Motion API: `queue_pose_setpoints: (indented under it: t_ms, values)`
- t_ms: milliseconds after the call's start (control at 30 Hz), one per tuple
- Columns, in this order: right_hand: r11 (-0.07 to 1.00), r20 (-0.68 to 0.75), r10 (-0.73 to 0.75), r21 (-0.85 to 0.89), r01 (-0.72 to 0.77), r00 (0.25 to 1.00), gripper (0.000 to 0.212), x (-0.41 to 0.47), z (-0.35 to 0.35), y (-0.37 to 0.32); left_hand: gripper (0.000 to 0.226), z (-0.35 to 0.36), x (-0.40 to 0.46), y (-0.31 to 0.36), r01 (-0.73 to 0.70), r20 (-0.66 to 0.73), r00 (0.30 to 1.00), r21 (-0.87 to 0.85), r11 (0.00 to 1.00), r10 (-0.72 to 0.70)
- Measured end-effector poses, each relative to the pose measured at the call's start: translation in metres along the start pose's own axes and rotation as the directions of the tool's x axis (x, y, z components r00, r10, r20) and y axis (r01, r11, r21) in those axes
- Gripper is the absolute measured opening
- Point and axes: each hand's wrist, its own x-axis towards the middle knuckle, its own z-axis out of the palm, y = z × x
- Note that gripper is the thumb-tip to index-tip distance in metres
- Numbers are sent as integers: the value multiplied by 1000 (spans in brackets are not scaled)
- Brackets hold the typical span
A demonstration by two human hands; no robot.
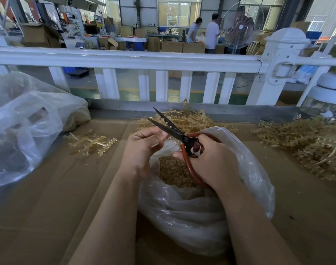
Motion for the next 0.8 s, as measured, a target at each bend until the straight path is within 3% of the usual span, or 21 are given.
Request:
queue_pose_setpoints:
  t_ms: [467, 800]
  values:
    - [998, 2, -28, 54, 28, 1000, 74, 0, 0, -1, 3, -1, 0, 2, 36, -13, 999, -4, 999, -36]
    - [999, -21, -40, 15, 41, 999, 86, 1, -3, -3, 7, -1, 1, 1, -68, 48, 997, 92, 993, 64]
